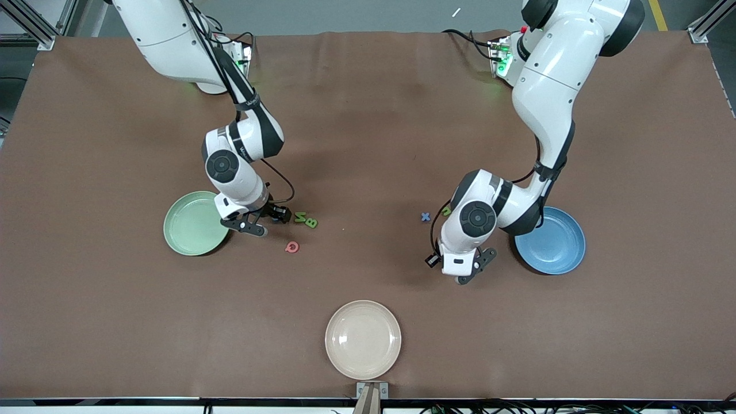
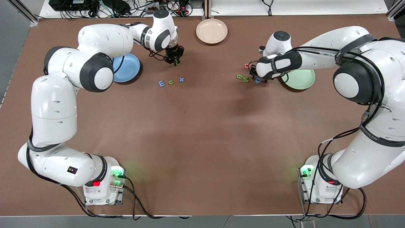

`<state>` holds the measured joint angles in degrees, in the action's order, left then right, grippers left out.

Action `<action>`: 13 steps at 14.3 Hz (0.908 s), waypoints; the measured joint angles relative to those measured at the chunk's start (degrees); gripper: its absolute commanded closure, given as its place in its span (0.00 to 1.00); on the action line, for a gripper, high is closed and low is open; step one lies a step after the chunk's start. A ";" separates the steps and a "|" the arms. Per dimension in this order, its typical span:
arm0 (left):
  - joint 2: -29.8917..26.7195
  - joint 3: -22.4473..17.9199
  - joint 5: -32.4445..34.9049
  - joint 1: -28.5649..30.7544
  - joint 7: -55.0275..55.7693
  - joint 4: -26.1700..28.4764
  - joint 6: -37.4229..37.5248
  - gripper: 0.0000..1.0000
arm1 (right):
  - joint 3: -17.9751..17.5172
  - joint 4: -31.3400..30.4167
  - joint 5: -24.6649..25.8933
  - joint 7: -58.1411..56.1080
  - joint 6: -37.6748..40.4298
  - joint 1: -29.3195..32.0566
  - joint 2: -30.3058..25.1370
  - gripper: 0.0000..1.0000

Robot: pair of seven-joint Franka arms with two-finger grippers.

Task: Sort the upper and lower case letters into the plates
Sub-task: 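Drop the p in the blue plate while the right gripper drops c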

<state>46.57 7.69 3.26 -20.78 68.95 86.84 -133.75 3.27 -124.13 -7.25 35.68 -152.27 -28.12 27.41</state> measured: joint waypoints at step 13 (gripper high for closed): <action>-24.28 -0.40 1.25 12.34 -27.55 25.53 5.57 0.83 | 0.82 1.11 0.02 0.18 3.57 -0.04 -0.76 1.00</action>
<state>22.29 7.29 4.50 -8.44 41.39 112.37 -128.18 4.09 -123.02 -7.23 35.86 -148.70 -28.16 26.65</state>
